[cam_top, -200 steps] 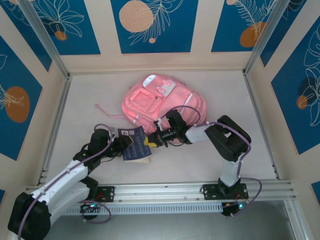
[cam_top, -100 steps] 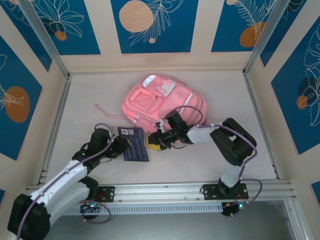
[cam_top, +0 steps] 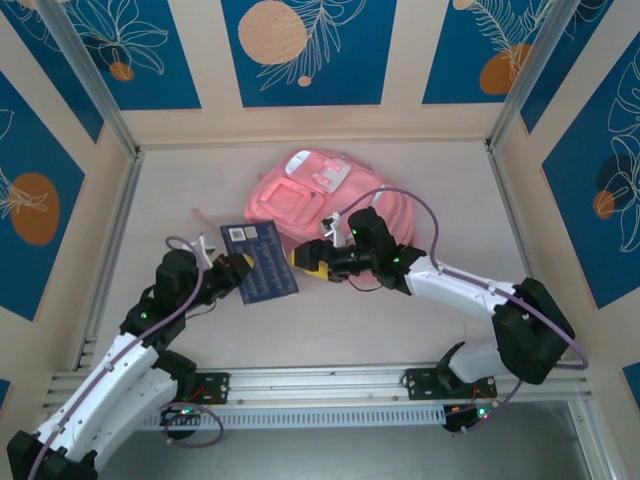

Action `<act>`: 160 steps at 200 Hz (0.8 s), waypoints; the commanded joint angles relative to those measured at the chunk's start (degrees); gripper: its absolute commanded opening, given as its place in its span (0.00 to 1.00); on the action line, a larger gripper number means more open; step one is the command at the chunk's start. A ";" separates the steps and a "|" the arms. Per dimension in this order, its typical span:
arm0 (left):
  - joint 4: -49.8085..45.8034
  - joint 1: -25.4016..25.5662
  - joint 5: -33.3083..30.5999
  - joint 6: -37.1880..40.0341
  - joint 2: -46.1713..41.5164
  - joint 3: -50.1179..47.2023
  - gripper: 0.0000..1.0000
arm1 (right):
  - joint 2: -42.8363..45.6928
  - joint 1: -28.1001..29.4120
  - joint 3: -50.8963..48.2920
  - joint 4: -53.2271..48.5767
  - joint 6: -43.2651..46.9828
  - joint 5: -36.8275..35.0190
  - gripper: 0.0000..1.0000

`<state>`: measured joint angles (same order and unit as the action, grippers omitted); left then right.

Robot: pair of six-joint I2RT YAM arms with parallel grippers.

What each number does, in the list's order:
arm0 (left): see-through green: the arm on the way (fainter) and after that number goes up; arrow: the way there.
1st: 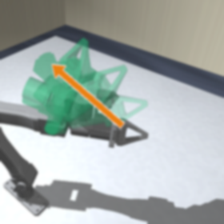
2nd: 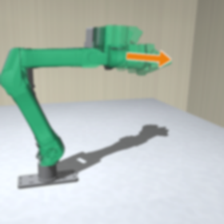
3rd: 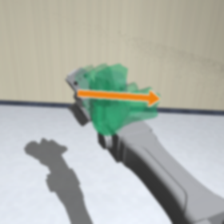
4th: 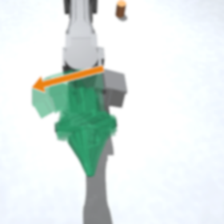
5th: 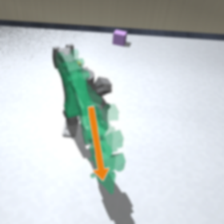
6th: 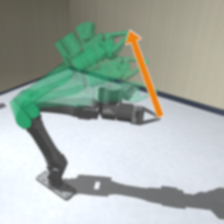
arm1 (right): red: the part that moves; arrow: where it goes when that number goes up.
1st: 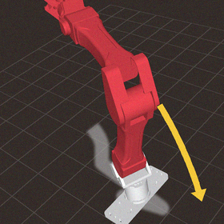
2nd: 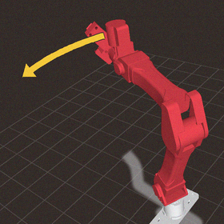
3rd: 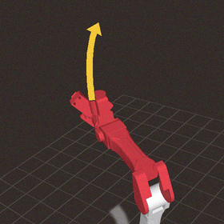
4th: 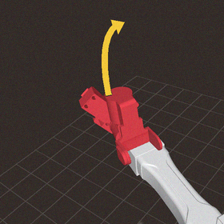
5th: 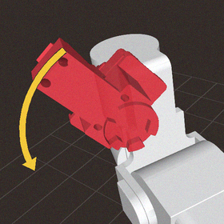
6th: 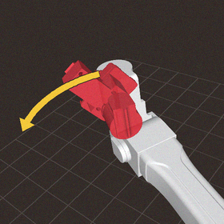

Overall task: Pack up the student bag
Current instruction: Pass the book.

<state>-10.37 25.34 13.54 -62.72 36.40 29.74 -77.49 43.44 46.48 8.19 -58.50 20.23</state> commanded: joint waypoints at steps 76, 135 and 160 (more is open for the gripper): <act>22.75 5.07 -21.64 -10.21 7.88 10.96 0.00 | 7.32 5.40 -6.32 29.61 -21.39 -24.06 0.92; 26.78 8.87 -24.46 -12.76 11.31 11.31 0.00 | -4.21 7.78 1.66 40.19 -25.99 -22.83 0.92; 26.96 10.47 -25.96 -13.27 11.25 11.06 0.00 | -7.12 8.27 2.74 43.92 -27.77 -24.51 0.78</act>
<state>11.18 34.22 -9.17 -74.37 48.23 39.18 -82.56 51.13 47.11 45.01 -83.55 -1.39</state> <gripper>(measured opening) 0.118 0.853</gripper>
